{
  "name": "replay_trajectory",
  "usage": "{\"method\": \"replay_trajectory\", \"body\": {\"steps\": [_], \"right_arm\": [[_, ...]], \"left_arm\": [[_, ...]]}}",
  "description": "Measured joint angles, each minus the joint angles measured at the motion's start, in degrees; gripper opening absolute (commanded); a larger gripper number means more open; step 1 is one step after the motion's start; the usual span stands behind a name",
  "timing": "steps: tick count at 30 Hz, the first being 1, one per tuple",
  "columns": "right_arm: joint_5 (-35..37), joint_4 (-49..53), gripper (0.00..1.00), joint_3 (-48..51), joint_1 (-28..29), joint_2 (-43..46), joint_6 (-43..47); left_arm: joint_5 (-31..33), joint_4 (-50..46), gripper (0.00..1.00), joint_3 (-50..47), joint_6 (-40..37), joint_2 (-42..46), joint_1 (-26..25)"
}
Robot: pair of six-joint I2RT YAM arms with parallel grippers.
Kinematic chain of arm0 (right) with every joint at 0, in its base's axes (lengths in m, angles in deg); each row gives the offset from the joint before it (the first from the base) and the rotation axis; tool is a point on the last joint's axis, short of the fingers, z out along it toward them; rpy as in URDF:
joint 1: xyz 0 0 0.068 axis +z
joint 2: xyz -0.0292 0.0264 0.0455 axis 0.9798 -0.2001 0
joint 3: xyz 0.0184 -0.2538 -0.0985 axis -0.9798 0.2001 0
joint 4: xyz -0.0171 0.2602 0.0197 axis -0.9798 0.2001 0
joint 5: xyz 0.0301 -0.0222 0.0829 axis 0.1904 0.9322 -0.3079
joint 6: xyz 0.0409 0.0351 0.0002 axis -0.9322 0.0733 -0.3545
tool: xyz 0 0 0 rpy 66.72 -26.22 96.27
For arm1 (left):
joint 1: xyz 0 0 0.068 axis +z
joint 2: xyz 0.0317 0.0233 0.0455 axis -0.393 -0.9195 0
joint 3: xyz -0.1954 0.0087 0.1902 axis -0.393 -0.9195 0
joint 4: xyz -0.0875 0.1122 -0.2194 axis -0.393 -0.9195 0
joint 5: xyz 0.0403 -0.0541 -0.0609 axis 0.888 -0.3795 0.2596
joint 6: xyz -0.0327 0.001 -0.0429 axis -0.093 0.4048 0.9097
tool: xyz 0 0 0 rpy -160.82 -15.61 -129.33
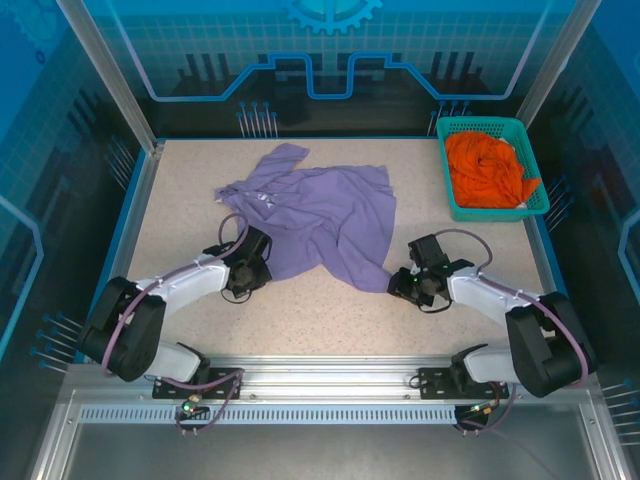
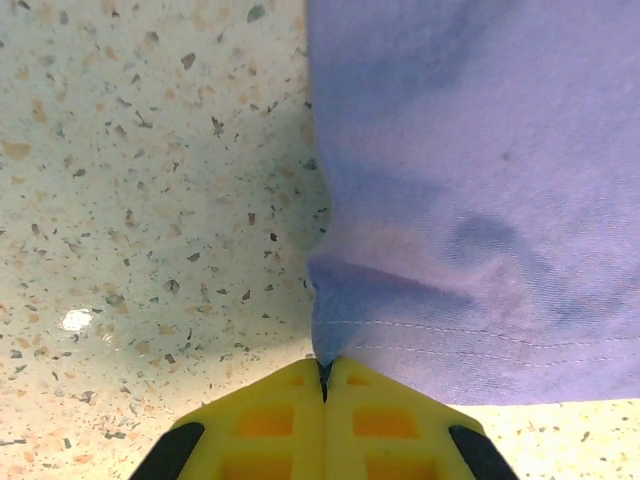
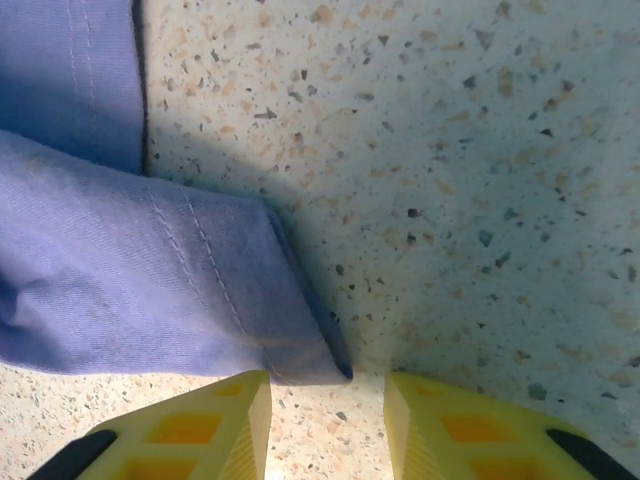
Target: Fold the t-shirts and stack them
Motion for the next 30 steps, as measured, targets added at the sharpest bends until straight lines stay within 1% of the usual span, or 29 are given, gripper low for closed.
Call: {"method": "replay_trajectory", "body": {"steps": [3, 8, 13, 22, 27, 30], "right_arm": [[0.3, 0.0, 0.32, -0.5, 0.0, -0.1, 0.0], [0.7, 0.1, 0.22, -2.1, 0.3, -2.4, -0.1], [1.7, 0.8, 0.17, -3.1, 1.0, -3.8, -0.1], [4.6, 3.0, 0.01, -4.7, 2.5, -4.4, -1.2], [5.0, 3.7, 0.00, -4.7, 2.6, -4.0, -1.1], [5.6, 4.6, 0.00, -4.8, 3.1, -1.7, -1.1]], "left_arm": [[0.0, 0.0, 0.00, -0.1, -0.2, 1.0, 0.0], [0.0, 0.0, 0.00, -0.7, -0.4, 2.8, 0.0], [0.0, -0.1, 0.00, -0.9, -0.4, 3.6, 0.0], [0.0, -0.2, 0.00, -1.6, -0.4, 5.3, 0.0], [0.0, -0.7, 0.00, -1.6, -0.6, 8.9, 0.0], [0.0, -1.8, 0.00, -1.6, -0.6, 12.1, 0.0]]}}
